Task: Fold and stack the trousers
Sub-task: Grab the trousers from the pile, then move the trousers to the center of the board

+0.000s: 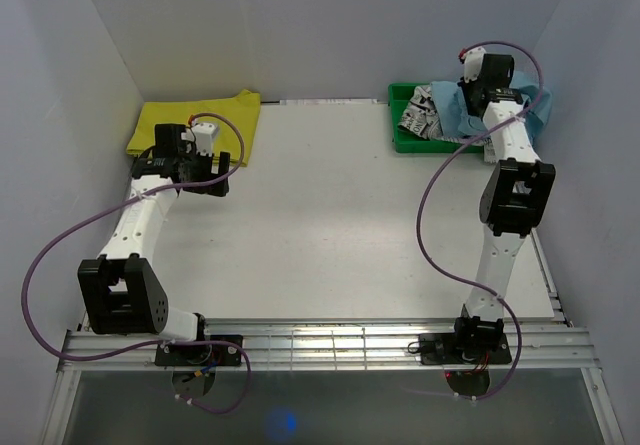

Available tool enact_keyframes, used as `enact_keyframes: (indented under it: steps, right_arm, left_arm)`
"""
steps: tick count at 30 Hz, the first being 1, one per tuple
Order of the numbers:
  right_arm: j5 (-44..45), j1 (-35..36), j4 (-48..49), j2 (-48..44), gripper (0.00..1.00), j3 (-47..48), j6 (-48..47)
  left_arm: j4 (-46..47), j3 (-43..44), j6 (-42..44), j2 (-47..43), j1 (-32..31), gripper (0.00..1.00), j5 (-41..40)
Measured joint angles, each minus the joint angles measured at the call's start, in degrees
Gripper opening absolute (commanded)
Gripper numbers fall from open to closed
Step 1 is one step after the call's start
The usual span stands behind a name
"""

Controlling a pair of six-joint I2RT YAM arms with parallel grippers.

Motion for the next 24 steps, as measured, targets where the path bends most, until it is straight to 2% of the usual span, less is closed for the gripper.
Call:
enact_keyframes:
  steps: [8, 12, 13, 18, 24]
  right_arm:
    - [-13.14, -1.77, -1.7, -22.12, 0.08, -5.51, 7.56]
    - [-21.33, 0.24, 1.95, -36.37, 0.08, -10.38, 12.9]
    - [-21.97, 1.22, 2.23, -37.44, 0.08, -10.64, 13.31]
    - [-25.03, 12.04, 6.38, -45.51, 0.08, -12.13, 15.96]
    - [-26.34, 25.22, 12.07, -47.8, 0.08, -13.22, 20.22]
  left_arm:
    - [-0.2, -1.97, -3.98, -1.49, 0.0, 0.98, -0.59]
    - [-0.31, -1.49, -6.78, -3.41, 0.24, 0.98, 1.36]
    - [-0.26, -1.01, -7.48, -3.96, 0.42, 0.98, 1.97]
    - [-0.24, 1.81, -9.86, -6.49, 1.77, 0.98, 4.7]
    - [-0.22, 2.4, -12.94, -11.56, 2.4, 0.98, 7.74]
